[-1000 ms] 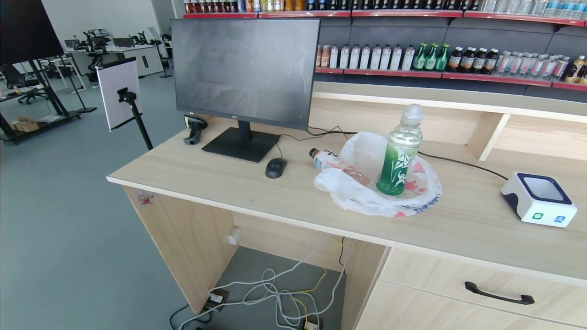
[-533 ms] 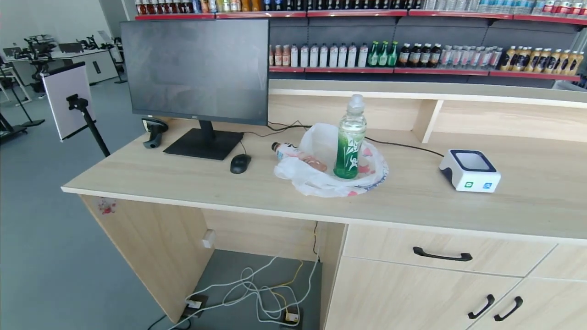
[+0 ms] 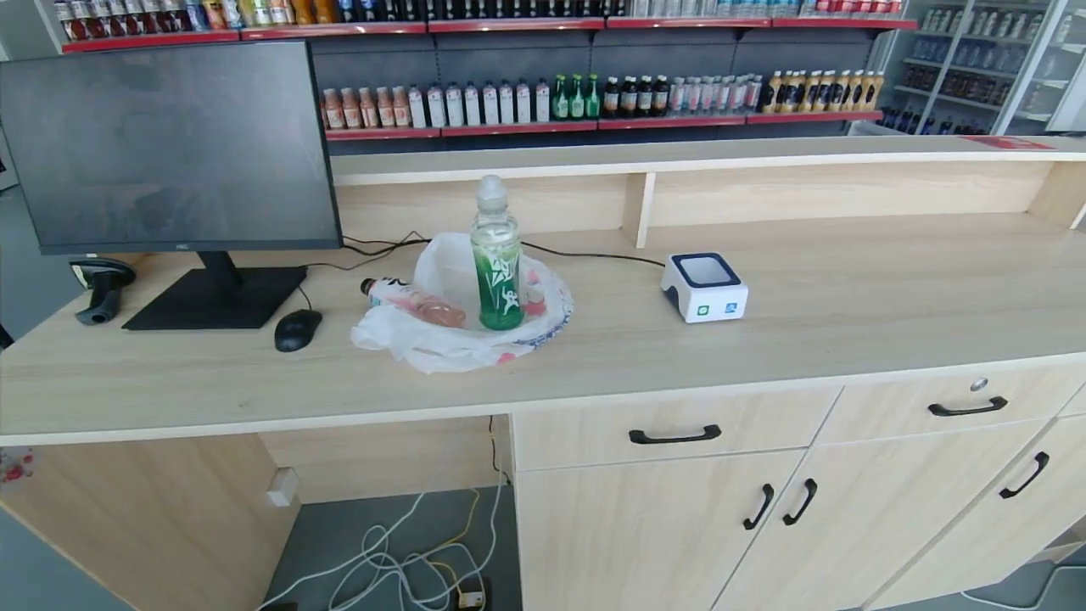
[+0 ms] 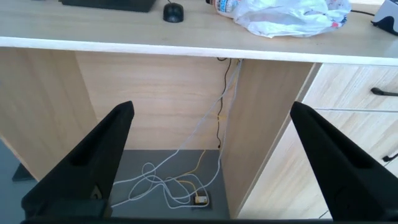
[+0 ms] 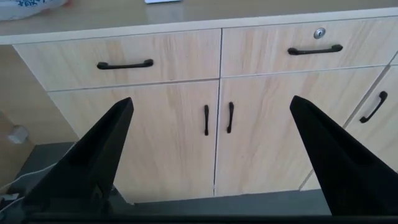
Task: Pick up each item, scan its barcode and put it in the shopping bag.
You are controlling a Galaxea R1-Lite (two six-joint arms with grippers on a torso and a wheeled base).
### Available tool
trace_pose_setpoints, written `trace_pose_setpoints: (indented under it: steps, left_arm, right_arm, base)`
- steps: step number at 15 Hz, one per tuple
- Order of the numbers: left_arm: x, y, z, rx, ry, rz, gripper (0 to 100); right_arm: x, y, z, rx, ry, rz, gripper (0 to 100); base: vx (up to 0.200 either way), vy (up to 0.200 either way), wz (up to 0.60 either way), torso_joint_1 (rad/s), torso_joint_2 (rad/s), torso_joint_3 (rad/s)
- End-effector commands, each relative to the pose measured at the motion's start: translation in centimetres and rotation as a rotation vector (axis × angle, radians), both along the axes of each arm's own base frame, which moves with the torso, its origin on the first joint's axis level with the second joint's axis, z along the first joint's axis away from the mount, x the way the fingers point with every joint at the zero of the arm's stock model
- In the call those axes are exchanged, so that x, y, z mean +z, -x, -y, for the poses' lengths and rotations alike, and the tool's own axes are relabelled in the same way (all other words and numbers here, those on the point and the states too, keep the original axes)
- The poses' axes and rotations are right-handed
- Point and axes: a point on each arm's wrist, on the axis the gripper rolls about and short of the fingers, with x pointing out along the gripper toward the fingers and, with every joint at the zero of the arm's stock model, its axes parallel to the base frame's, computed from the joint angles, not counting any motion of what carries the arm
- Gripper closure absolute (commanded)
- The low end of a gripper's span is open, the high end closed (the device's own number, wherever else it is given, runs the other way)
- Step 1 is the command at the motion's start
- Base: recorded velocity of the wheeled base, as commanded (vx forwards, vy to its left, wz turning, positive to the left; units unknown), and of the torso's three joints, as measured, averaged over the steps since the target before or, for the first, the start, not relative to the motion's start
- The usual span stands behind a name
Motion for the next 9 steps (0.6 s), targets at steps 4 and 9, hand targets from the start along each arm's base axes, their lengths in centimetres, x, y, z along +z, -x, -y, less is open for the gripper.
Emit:
trace_pose_setpoints:
  steps: [4, 9]
  left_arm:
    - [0.01, -0.01, 0.00, 0.002, 0.001, 0.000, 0]
    - [-0.01, -0.01, 0.00, 0.002, 0.003, -0.002, 0]
  right_arm:
    - [-0.01, -0.03, 0.00, 0.001, 0.019, -0.005, 0]
    - [0.01, -0.03, 0.00, 0.001, 0.018, -0.004, 0]
  base:
    - [0.000, -0.200, 0.00, 0.002, 0.01, 0.004]
    - [0.000, -0.200, 0.00, 0.003, 0.00, 0.001]
